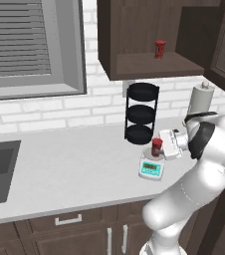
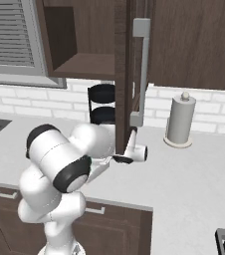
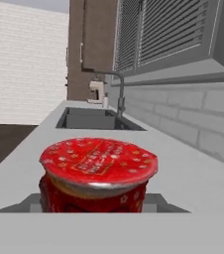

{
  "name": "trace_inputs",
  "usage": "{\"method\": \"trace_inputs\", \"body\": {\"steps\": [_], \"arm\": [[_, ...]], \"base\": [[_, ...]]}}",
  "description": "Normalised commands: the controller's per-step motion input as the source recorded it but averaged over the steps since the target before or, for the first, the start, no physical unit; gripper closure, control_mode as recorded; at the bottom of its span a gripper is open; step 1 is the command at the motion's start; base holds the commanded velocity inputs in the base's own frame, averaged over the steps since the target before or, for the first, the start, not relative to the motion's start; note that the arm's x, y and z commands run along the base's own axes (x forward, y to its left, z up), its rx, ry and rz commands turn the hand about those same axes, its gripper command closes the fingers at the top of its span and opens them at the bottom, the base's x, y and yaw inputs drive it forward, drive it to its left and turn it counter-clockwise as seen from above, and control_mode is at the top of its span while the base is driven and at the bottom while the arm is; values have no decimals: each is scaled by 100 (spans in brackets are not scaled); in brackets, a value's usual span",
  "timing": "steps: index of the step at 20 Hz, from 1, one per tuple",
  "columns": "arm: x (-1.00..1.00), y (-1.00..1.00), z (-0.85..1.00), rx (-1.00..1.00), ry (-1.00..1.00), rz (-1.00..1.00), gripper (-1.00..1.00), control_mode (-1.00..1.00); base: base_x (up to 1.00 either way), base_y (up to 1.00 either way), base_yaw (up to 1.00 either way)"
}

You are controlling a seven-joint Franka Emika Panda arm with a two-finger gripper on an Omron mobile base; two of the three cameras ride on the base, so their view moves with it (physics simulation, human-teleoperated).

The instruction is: Pick the yogurt and place it on the digital scale for weighing, and close the cabinet.

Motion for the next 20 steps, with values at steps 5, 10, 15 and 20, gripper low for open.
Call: {"method": "trace_inputs", "body": {"steps": [5, 10, 15, 20], "arm": [[19, 0, -18, 0, -3, 1, 100, -100], [3, 0, -53, -1, 0, 0, 100, -100], [-25, 11, -39, -2, -3, 2, -100, -100], [-7, 0, -5, 0, -2, 0, -100, -100]], "base": [[0, 0, 0], [0, 0, 0], [0, 0, 0], [0, 0, 0]]}}
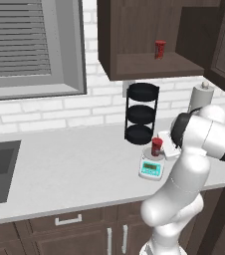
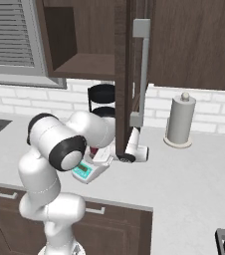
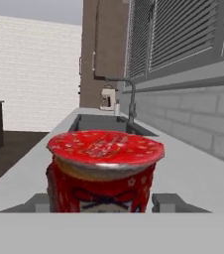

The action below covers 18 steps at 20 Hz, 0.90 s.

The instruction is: Pick the yogurt and place it on the digital scale for weighing, and close the cabinet.

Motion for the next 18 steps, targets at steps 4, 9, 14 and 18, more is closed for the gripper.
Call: {"method": "trace_inputs", "body": {"steps": [4, 9, 14, 18], "arm": [[1, 0, -1, 0, 0, 0, -100, -100], [0, -4, 0, 0, 0, 0, -100, -100], [0, -14, 0, 0, 0, 0, -100, -100], [-6, -26, 0, 0, 0, 0, -100, -100]], "base": [[0, 0, 0], [0, 0, 0], [0, 0, 0], [0, 0, 0]]}}
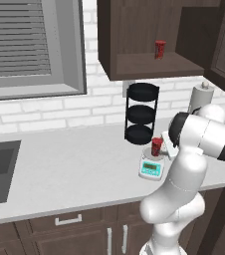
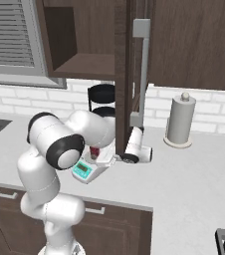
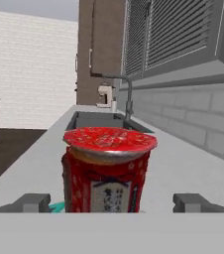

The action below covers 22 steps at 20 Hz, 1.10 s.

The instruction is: Pick the yogurt and place it on the digital scale for weighing, and close the cabinet.

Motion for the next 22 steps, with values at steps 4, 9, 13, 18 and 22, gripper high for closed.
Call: {"method": "trace_inputs", "body": {"steps": [4, 9, 13, 18, 22], "arm": [[-43, -17, 16, 0, -14, -5, -100, -100], [-68, -17, 25, 0, -24, -5, -100, -100], [-71, -1, 25, 0, -22, -2, -100, -100], [-83, 0, 43, 0, -31, -3, -100, -100], [-86, 0, 59, -3, -36, -7, -100, -100]], "base": [[0, 0, 0], [0, 0, 0], [0, 0, 0], [0, 0, 0], [0, 0, 0]]}}
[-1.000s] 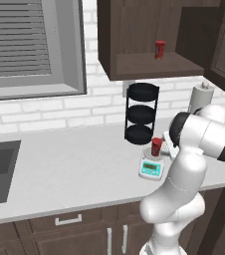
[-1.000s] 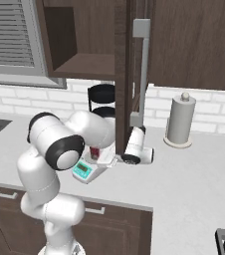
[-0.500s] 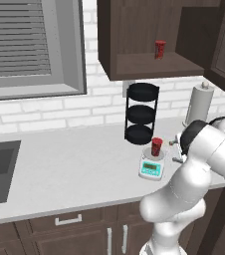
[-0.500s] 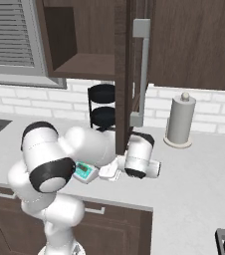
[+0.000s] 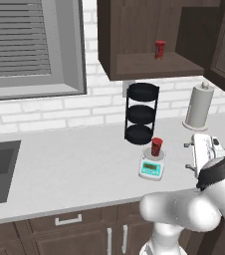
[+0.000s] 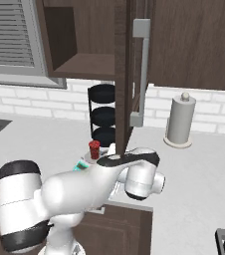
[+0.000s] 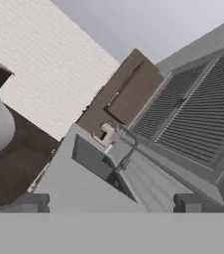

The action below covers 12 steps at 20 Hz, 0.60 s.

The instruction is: Pick the yogurt and place it on the digital scale for weighing, and close the cabinet.

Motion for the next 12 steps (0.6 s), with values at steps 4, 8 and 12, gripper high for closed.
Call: {"method": "trace_inputs", "body": {"steps": [4, 8, 12], "arm": [[-74, 0, 49, -3, -36, -13, -100, -100], [-45, -14, 22, 0, -28, -23, -100, -100], [-5, -38, 7, 0, -18, -30, -100, -100]], "base": [[0, 0, 0], [0, 0, 0], [0, 0, 0]]}}
